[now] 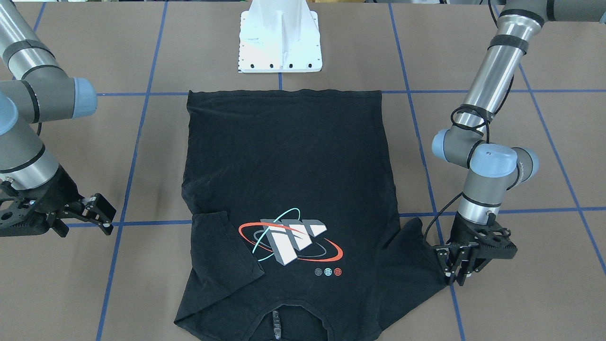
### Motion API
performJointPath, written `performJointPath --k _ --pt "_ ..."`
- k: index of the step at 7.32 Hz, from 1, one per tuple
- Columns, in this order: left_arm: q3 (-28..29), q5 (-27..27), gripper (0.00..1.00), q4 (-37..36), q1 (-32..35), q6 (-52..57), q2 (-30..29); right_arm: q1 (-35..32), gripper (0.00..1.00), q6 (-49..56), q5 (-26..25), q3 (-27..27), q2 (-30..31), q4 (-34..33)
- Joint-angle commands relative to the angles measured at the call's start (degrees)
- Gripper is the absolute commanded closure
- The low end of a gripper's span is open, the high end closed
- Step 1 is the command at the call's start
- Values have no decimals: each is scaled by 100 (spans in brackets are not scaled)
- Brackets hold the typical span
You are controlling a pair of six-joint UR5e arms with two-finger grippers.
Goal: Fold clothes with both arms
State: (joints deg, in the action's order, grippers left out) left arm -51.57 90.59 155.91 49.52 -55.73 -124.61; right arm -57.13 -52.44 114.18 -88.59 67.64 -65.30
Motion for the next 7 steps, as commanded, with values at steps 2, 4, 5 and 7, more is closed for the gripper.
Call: performJointPath --k 2,4,5,7 --pt "-55 20 100 18 -4 0 33 0 0 -21 -1 -9 4 0" --pt "-378 46 100 150 -4 61 138 0 0 -56 -1 -18 4 9" --pt "-676 177 100 63 -4 62 130 0 0 -65 -1 -18 -5 9" --pt "-1029 371 100 -574 31 -34 -193 0 0 -73 -1 -18 -14 9"
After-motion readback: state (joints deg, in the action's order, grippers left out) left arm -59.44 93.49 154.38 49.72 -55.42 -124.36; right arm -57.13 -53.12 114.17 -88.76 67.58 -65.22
